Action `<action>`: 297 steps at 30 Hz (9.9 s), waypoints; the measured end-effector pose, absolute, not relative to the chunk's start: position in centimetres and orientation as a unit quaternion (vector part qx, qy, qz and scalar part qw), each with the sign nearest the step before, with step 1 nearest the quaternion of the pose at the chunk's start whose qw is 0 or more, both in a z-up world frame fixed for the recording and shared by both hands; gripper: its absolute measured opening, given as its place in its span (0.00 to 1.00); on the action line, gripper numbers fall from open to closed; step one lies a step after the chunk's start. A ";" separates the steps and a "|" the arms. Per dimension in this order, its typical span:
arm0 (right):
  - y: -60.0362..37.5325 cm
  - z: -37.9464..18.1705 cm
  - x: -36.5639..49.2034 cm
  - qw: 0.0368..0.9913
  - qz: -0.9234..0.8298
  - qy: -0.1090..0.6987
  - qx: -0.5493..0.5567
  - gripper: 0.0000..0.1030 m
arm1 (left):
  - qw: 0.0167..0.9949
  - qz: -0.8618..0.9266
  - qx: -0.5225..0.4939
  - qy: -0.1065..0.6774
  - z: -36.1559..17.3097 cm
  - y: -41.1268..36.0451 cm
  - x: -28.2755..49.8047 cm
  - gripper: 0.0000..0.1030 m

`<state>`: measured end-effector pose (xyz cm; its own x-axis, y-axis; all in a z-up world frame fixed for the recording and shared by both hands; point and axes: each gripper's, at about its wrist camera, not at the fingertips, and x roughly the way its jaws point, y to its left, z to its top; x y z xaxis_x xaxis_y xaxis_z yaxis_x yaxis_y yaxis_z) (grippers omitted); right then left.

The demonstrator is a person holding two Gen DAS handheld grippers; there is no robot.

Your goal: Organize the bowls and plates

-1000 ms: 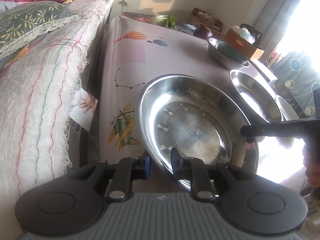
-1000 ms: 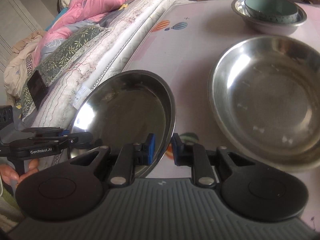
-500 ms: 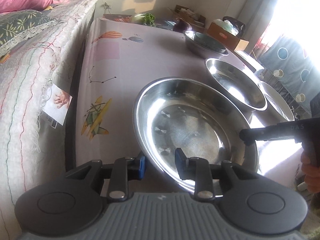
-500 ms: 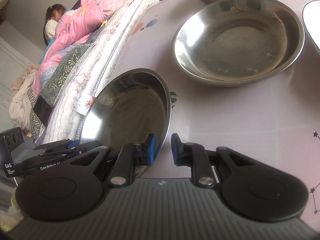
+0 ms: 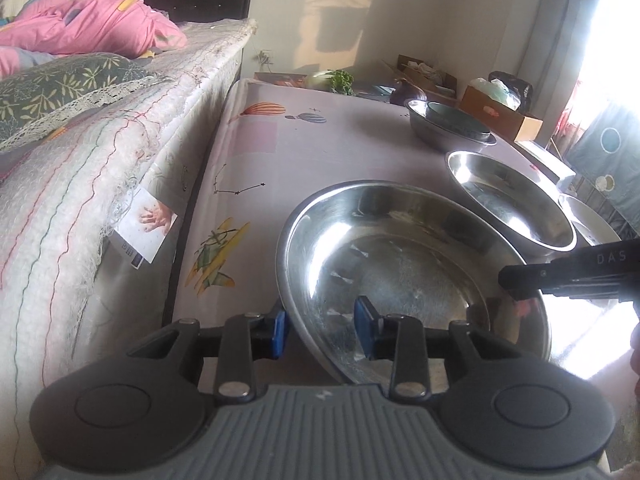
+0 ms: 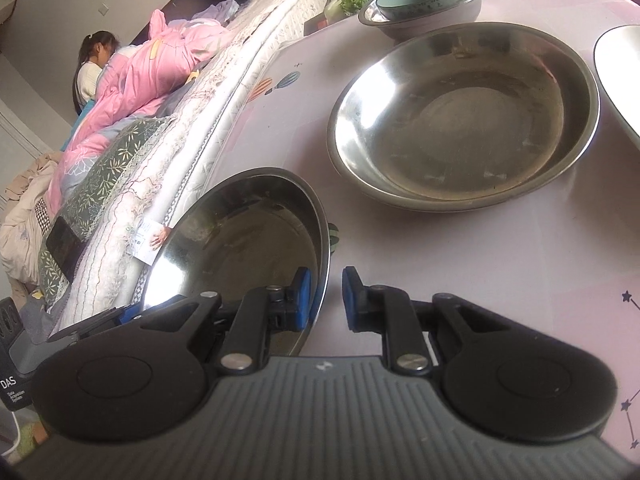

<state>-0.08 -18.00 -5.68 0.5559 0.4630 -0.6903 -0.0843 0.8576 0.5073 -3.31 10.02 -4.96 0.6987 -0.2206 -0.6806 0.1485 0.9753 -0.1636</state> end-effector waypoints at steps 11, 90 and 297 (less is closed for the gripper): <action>-18.8 -5.3 -2.4 0.862 0.153 0.439 0.203 0.14 | 0.906 -0.141 -0.021 0.398 -4.5 8.4 -4.9 0.27; -19.8 -6.0 -3.2 0.876 0.092 0.430 0.198 0.17 | 0.902 -0.171 0.002 0.397 -4.9 5.7 -2.7 0.50; -33.1 -1.5 -3.1 0.904 -0.050 0.319 0.281 0.53 | 0.894 -0.289 0.048 0.340 3.1 -8.2 2.5 0.64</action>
